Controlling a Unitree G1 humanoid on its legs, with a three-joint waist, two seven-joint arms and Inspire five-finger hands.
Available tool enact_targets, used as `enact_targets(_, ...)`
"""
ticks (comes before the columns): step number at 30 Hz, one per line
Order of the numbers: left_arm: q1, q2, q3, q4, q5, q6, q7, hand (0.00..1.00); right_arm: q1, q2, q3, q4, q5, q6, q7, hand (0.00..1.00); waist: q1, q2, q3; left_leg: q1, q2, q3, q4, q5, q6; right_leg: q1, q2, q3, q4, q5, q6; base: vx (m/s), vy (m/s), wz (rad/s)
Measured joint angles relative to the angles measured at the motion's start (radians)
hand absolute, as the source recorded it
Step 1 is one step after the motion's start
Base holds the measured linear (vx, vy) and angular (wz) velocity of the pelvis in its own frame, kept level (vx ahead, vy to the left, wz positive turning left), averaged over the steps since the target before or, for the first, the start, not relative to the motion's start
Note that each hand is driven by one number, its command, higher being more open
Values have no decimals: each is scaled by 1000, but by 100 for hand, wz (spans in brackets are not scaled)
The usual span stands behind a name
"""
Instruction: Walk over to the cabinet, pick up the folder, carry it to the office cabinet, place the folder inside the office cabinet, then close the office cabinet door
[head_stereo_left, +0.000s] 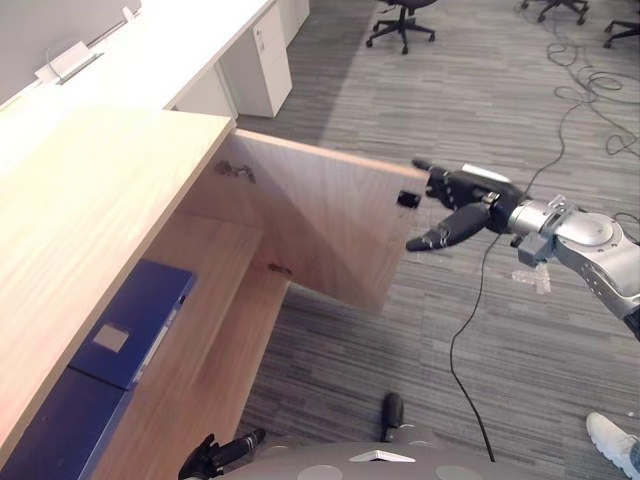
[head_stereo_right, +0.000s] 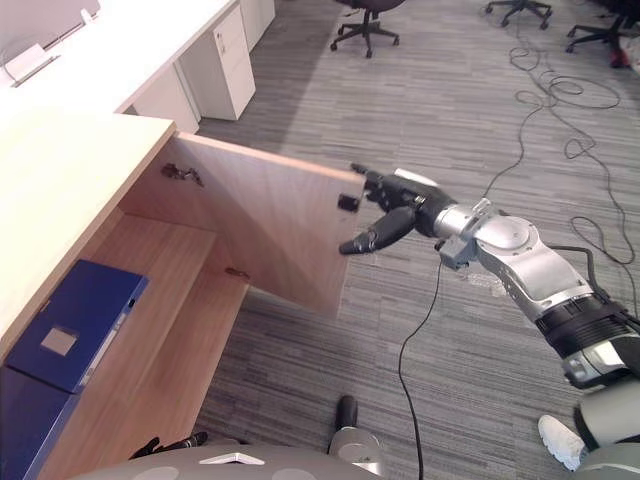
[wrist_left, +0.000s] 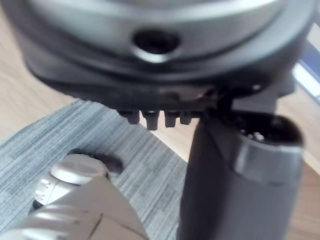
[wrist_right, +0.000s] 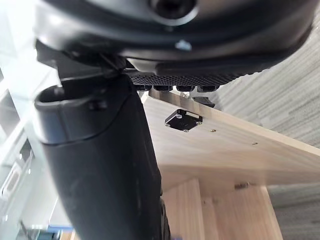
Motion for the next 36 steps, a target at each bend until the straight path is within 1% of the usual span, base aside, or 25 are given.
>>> enact_targets(1, -2, 0, 0, 5, 12, 0, -2, 100, 0, -24, 31, -48, 0, 0, 40, 100, -3, -1, -11, 0, 6, 3, 0, 0, -1, -1, 4, 1, 0, -3, -1, -50, -23, -8)
enact_targets(2, -4, 0, -1, 7, 21, 0, -2, 100, 0, -35, 45, -75, 0, 0, 58, 100, -4, -2, -15, 0, 10, 3, 0, 0, -1, -2, 5, 1, 0, -4, -1, -78, -8, -3)
enact_targets(4, -6, -1, -2, 11, 28, 0, -3, 100, 0, -41, 102, -173, 0, 0, 111, 100, 5, -13, -52, -17, 18, 3, -2, 0, -1, -19, 15, 2, 0, -6, -5, -83, -12, 0)
enact_targets(5, -7, -1, -2, 13, 28, 0, -3, 100, 0, -43, 113, -194, 0, 0, 127, 100, 8, -13, -58, -17, 20, 3, -5, 0, -1, -21, 17, 1, 0, -7, -6, -59, -14, 5)
enact_targets(7, -6, -1, -1, 21, 28, 0, -3, 100, 0, -45, 164, -313, 2, 0, 171, 100, 22, -28, -81, -18, 23, 1, -22, -1, 1, -26, 20, -6, 0, -6, -6, -49, 7, 9)
enact_targets(8, -6, -1, -1, 24, 28, 0, -3, 100, 0, -45, 177, -363, 4, -6, 195, 100, 32, -34, -86, -18, 23, 1, -24, 0, 1, -26, 20, -9, 0, -6, -6, -34, 13, 6)
enact_targets(9, -5, -1, 1, 27, 28, 0, -3, 100, 0, -45, 184, -398, 6, -10, 214, 100, 36, -39, -91, -18, 23, 0, -26, 0, 1, -26, 20, -9, 0, -5, -6, -34, 38, 9)
enact_targets(11, 2, 0, 28, 35, 27, 0, -4, 100, 0, -46, 202, -520, 27, -30, 269, 100, 49, -60, -103, -19, 20, -11, -36, 4, 5, -25, 16, -16, 0, -4, -7, -18, 53, 15)
enact_targets(12, 4, 0, 37, 35, 27, 0, -4, 100, 0, -48, 202, -536, 36, -32, 277, 100, 52, -65, -106, -20, 19, -13, -38, 5, 6, -26, 15, -17, 0, -4, -7, 8, 58, 12)
enact_targets(13, 8, 1, 41, 35, 27, 0, -4, 100, 0, -73, 202, -567, 53, -45, 288, 100, 64, -77, -112, -21, 18, -16, -41, 6, 5, -26, 14, -19, 0, -1, -7, 16, 59, 8)
enact_targets(16, 14, 2, 57, 35, 27, 0, -8, 100, 0, -134, 200, -575, 49, -51, 297, 100, 69, -91, -120, -21, 12, -24, -55, 16, -1, -25, 2, -28, 0, 1, -12, 36, 89, 11)
enact_targets(18, 13, 3, 58, 35, 27, 0, -11, 100, 1, -154, 195, -558, 43, -50, 297, 100, 73, -92, -120, -21, 9, -23, -55, 17, -4, -26, 2, -27, 0, 2, -13, 41, 73, 2)
enact_targets(20, 8, 6, 58, 35, 28, 0, -14, 100, 26, -157, 161, -553, 43, -50, 296, 100, 82, -92, -120, -20, 6, -21, -55, 22, -12, -26, 0, -26, 0, 2, -13, 49, 71, -1)
enact_targets(22, -5, 9, 58, 33, 28, 0, -22, 100, 46, -157, 139, -553, 43, -50, 296, 100, 90, -92, -120, -21, 6, -21, -55, 22, -11, -26, 0, -26, 0, 2, -13, 50, 67, 0)
enact_targets(26, -8, 9, 56, 32, 28, -2, -26, 100, 57, -155, 112, -553, 43, -50, 296, 100, 93, -92, -120, -21, 5, -21, -54, 22, -11, -26, -1, -28, 0, 2, -13, 36, 51, 1)
enact_targets(28, -7, 9, 54, 32, 28, -2, -28, 100, 87, -151, 91, -549, 40, -50, 293, 100, 97, -92, -120, -21, 3, -23, -54, 22, -11, -25, -3, -31, 0, 1, -12, 19, 51, 4)
enact_targets(30, -6, 11, 54, 32, 28, -2, -30, 100, 124, -125, 77, -526, 34, -50, 290, 100, 104, -93, -118, -22, 1, -27, -52, 22, -11, -23, -6, -35, 0, 0, -11, 0, 53, 7)
enact_targets(31, -5, 11, 54, 33, 28, -2, -30, 100, 140, -90, 74, -499, -12, -52, 282, 100, 106, -92, -117, -29, -1, -31, -38, 19, -6, -21, -8, -37, 0, -3, -9, -13, 49, 13)
enact_targets(32, -7, 12, 53, 32, 27, -2, -30, 100, 155, -70, 67, -484, -43, -57, 271, 100, 105, -94, -115, -49, -5, -36, -10, 12, 6, -22, -13, -43, 0, -11, -4, -62, 70, 24)
enact_targets(33, -15, 13, 47, 32, 27, -3, -30, 100, 175, -31, 63, -437, -82, -58, 254, 100, 105, -95, -108, -101, -9, -37, 74, -3, 29, -25, -20, -56, 0, -16, -6, -79, 69, 41)
enact_targets(34, -31, 13, 29, 32, 25, -3, -29, 100, 202, -2, 49, -393, -130, -69, 224, 100, 104, -90, -87, -150, -9, -29, 159, -15, 51, -20, -32, -77, 0, -16, -5, -94, 89, 47)
enact_targets(35, -40, 13, 17, 32, 23, -3, -28, 100, 213, 13, 42, -368, -164, -74, 208, 100, 103, -85, -72, -170, -4, -9, 194, -21, 62, -13, -34, -89, 1, -16, -4, -94, 90, 51)
enact_targets(36, -49, 12, 2, 32, 19, -3, -26, 100, 242, 33, 24, -332, -227, -89, 182, 100, 103, -77, -63, -195, 11, 42, 230, -34, 86, -13, -35, -106, 5, -15, -3, -98, 109, 63)
